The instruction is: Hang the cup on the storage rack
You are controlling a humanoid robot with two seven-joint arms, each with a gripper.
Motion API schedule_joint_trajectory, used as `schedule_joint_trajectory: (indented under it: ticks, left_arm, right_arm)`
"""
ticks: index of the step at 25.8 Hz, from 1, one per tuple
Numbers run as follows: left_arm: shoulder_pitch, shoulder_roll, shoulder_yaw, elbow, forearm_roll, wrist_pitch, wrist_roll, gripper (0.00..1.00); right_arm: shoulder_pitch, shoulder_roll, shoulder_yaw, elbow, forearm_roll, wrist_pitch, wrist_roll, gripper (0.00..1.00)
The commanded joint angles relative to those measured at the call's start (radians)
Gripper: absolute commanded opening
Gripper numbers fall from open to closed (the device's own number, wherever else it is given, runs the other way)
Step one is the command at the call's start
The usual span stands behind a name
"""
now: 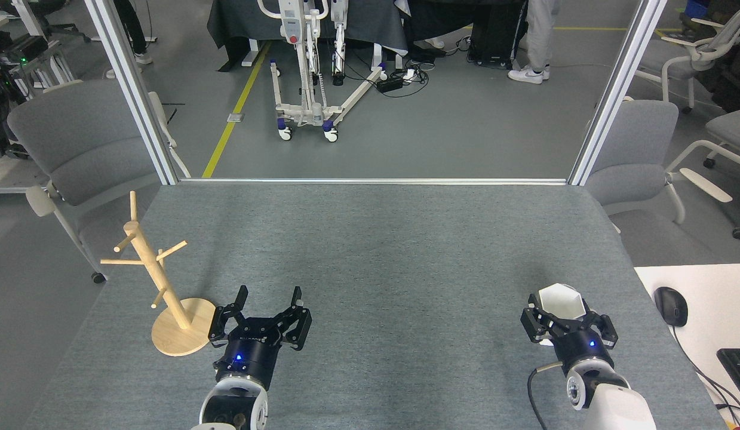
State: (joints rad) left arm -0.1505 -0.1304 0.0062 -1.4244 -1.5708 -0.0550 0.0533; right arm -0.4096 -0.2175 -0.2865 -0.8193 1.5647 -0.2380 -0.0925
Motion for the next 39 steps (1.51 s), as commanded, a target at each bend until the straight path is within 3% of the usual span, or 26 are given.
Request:
schedule_joint_trajectory:
  ticks: [1,7,8,10,12,16,23,26,33,36,39]
  left_arm:
    - [0.000,0.000,0.000,-0.002,0.000,-0.005,0.002,0.99]
    - [-0.001,0.002,0.000,-0.004,0.000,-0.011,0.002,0.99]
    - [0.000,0.002,0.000,-0.004,0.000,-0.011,0.002,0.99]
    - [0.002,0.002,0.000,-0.004,0.000,-0.011,0.002,0.99]
    - [0.005,0.002,0.000,-0.005,0.000,-0.011,0.002,0.99]
    - [0.006,0.002,-0.002,-0.007,0.000,-0.011,0.002,0.99]
    - [0.006,0.002,0.000,-0.010,0.000,-0.011,0.002,0.99]
    - [0.006,0.002,-0.002,-0.014,0.000,-0.012,0.002,0.99]
    - [0.008,0.002,0.000,-0.024,0.000,-0.011,0.002,0.99]
    - [0.009,0.003,-0.002,-0.036,-0.002,-0.012,0.003,0.99]
    - [0.015,0.008,-0.006,-0.090,0.000,-0.017,0.005,0.99]
  right_arm:
    - [0.000,0.001,0.000,0.002,0.000,-0.001,0.007,0.97]
    - [0.000,0.000,0.000,0.002,0.000,-0.001,0.004,0.96]
    - [0.000,-0.002,0.000,0.002,0.001,-0.001,0.004,0.92]
    - [0.000,-0.003,0.000,0.002,0.000,-0.007,0.004,0.76]
    - [0.000,-0.006,0.000,0.002,0.000,-0.030,0.004,0.49]
    - [0.002,-0.008,0.000,0.002,0.000,-0.052,0.007,0.25]
    - [0.002,-0.010,0.000,-0.018,-0.002,-0.052,0.022,0.20]
    - [0.006,-0.010,0.000,-0.095,-0.002,-0.050,0.086,0.20]
    - [0.012,-0.002,-0.013,-0.376,-0.049,-0.043,0.433,0.21]
    - [0.012,-0.005,-0.016,-0.504,-0.120,-0.023,0.571,0.20]
    - [0.011,-0.002,-0.017,-0.672,-0.203,0.040,0.789,0.19]
